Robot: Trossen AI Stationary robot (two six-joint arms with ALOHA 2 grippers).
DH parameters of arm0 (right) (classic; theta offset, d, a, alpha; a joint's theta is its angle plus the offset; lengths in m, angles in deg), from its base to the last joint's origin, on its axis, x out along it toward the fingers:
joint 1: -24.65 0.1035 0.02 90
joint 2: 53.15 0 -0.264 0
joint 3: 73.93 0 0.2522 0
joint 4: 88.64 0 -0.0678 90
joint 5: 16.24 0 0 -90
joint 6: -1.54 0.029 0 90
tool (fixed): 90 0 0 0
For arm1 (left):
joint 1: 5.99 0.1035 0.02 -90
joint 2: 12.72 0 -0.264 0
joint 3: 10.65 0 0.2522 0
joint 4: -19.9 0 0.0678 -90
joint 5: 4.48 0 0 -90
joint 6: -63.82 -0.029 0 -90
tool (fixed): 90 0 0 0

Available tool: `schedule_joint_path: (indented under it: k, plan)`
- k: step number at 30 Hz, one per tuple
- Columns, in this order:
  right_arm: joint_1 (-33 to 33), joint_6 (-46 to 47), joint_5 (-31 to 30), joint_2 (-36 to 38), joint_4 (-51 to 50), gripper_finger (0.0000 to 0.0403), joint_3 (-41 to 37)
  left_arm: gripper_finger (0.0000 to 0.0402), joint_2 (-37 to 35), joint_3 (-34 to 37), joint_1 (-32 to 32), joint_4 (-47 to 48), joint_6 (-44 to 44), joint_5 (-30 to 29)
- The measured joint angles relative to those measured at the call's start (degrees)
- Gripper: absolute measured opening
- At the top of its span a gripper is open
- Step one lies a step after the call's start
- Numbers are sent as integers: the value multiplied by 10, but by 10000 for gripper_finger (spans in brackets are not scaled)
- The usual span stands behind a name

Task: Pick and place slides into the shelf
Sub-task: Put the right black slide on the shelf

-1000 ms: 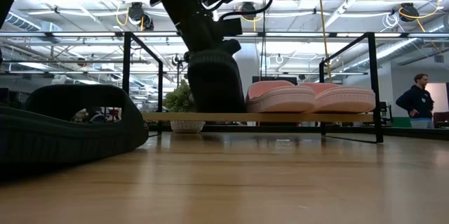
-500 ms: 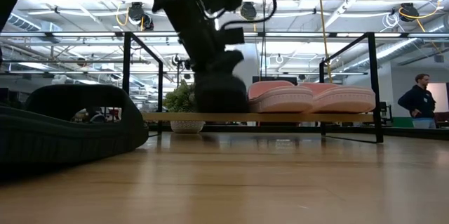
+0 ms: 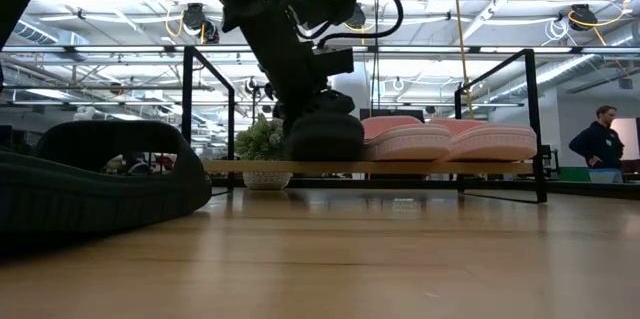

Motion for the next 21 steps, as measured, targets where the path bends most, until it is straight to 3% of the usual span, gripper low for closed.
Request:
schedule_joint_path:
  k: [8,21]
  plan:
    - [0,0,0,0,-5,111,0,200,0,-1,-8,-5,-29,-46]
    - [0,2,0,0,-5,111,0,200,-2,-8,-3,-19,-105,-44]
